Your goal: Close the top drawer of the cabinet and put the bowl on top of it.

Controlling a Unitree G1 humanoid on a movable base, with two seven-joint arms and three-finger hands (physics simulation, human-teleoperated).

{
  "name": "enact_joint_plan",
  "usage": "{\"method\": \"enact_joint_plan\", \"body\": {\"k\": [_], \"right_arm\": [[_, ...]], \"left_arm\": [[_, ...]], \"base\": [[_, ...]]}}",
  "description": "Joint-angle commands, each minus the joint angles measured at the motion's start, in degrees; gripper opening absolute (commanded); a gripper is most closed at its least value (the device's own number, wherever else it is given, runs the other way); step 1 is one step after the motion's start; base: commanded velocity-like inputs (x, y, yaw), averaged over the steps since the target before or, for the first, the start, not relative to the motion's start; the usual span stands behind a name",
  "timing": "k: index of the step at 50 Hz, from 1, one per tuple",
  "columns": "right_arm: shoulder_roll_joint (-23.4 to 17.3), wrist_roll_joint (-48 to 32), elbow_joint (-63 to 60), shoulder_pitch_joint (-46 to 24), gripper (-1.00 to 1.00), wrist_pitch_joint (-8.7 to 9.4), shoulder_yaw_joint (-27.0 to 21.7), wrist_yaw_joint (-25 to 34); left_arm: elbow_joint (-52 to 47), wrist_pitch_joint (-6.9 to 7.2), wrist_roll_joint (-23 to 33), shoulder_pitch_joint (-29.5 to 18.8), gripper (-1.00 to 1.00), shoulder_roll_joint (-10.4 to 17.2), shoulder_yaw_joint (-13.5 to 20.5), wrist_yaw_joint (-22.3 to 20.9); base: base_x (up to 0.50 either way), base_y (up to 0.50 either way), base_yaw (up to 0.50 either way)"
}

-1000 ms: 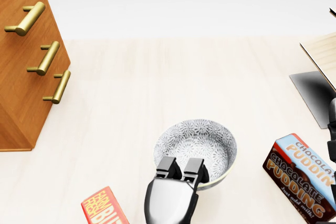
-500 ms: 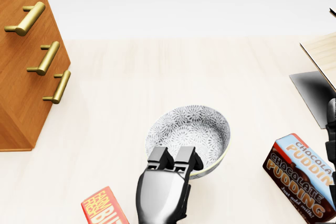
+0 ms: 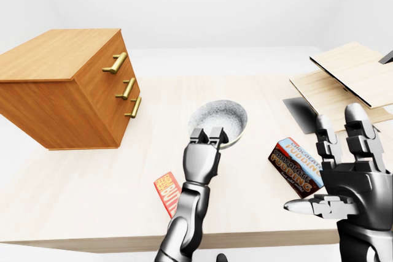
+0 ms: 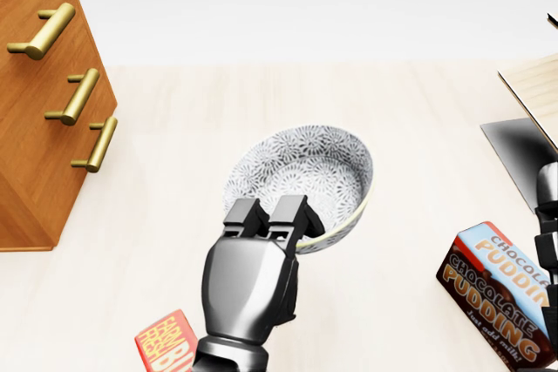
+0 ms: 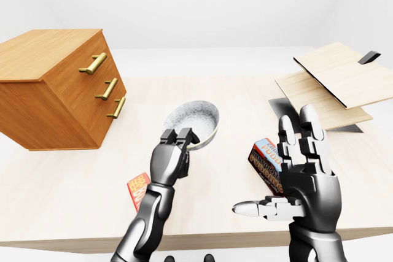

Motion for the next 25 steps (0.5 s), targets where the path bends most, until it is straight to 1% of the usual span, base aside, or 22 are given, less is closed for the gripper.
{"method": "enact_joint_plan", "body": {"k": [1,2,3,10,14,15,17,21,23,25], "right_arm": [[0.0,0.0,0.0,0.1,1.00,0.00,0.1,0.1],[0.0,0.0,0.0,0.1,1.00,0.00,0.1,0.1],[0.0,-0.1,0.0,0.1,1.00,0.00,0.1,0.1],[0.0,-0.9,0.6,0.0,1.00,0.00,1.0,-0.2],[-0.2,-0.9,0.7,0.1,1.00,0.00,1.2,-0.2],[-0.2,-1.1,0.8,0.1,1.00,0.00,1.4,-0.3],[-0.2,-1.5,1.1,0.0,1.00,0.00,1.8,-0.5],[-0.3,-1.6,1.1,0.3,1.00,0.00,2.2,-0.7],[-0.4,-1.5,1.1,0.3,1.00,0.00,2.2,-0.7],[-0.5,-1.4,1.1,0.2,1.00,0.00,2.1,-0.7]], "left_arm": [[-7.4,0.00,4.4,-2.5,-1.00,0.1,2.4,-7.0],[-7.5,0.00,4.4,-2.6,-1.00,0.0,2.5,-7.0],[-8.3,0.00,4.4,-2.8,-1.00,0.0,2.8,-8.3],[-10.6,0.00,4.6,-3.7,-1.00,-0.2,3.7,-10.9],[-11.6,0.00,4.1,-4.9,-1.00,-0.2,5.1,-12.6],[-12.0,0.00,3.9,-5.5,-1.00,0.0,5.9,-13.1],[-12.3,0.00,3.9,-5.8,-1.00,0.0,6.2,-13.4],[-13.9,0.00,3.7,-8.5,-1.00,0.1,8.8,-16.5],[-14.1,0.00,3.8,-9.0,-1.00,0.1,9.1,-16.7],[-14.7,0.00,3.6,-10.2,-1.00,0.2,10.2,-18.0]], "base": [[0.00,0.00,0.00],[0.00,0.00,0.00],[0.00,0.00,0.00],[0.00,0.00,0.00],[0.00,0.00,0.00],[0.00,0.00,0.00],[0.00,0.00,0.00],[0.00,0.00,0.00],[0.00,0.00,0.00],[0.00,0.00,0.00]]}}
